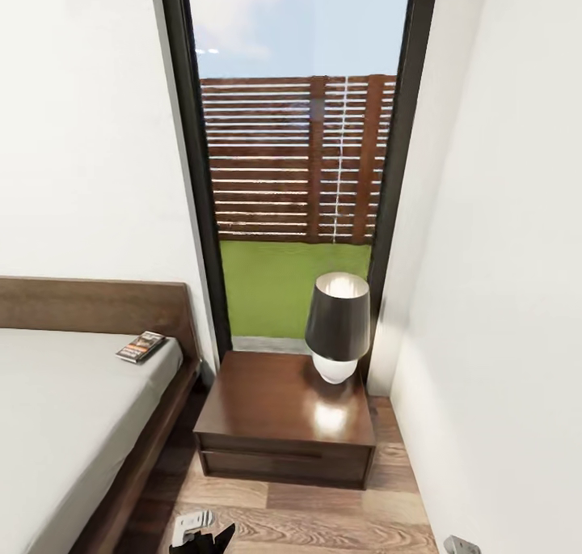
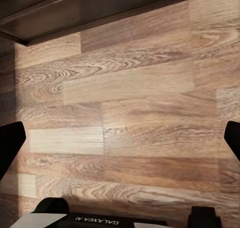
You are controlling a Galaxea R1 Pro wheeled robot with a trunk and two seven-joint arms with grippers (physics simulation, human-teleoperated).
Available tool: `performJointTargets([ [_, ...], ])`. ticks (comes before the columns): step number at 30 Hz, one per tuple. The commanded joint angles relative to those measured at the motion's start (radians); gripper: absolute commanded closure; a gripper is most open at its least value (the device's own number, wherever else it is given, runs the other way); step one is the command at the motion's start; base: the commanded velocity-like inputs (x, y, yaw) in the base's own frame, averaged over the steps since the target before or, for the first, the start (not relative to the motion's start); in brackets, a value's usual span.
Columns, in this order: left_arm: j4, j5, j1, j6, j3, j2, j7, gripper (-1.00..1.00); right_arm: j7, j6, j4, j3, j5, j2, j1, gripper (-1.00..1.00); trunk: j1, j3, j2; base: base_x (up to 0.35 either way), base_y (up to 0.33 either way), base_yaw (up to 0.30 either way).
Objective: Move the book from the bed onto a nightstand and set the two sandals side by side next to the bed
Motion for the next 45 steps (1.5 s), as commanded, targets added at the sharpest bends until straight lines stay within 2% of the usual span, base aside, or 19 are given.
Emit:
performJointTargets([
  [1, 0.001, 0.000, -0.001, -0.003, 0.003, 0.000, -0.004, -1.00, 0.004, 0.000, 0.001, -0.008, 0.001, 0.000, -0.001, -1.00, 0.001, -0.001, -0.001, 0.315, 0.095, 0.000],
  [20, 0.001, 0.000, -0.001, -0.003, 0.003, 0.000, -0.004, -1.00, 0.004, 0.000, 0.001, -0.008, 0.001, 0.000, -0.001, -1.00, 0.001, -0.001, -0.001, 0.241, 0.185, 0.000],
  [36, 0.001, 0.000, -0.001, -0.003, 0.003, 0.000, -0.005, -1.00, 0.004, 0.000, 0.001, -0.008, 0.000, 0.000, -0.001, -1.00, 0.001, -0.001, -0.001, 0.030, 0.223, 0.000],
  [45, 0.001, 0.000, -0.001, -0.003, 0.001, 0.000, -0.005, -1.00, 0.004, 0.000, 0.001, -0.008, -0.002, 0.000, -0.001, -1.00, 0.001, -0.001, -0.001, 0.000, 0.032, 0.000],
])
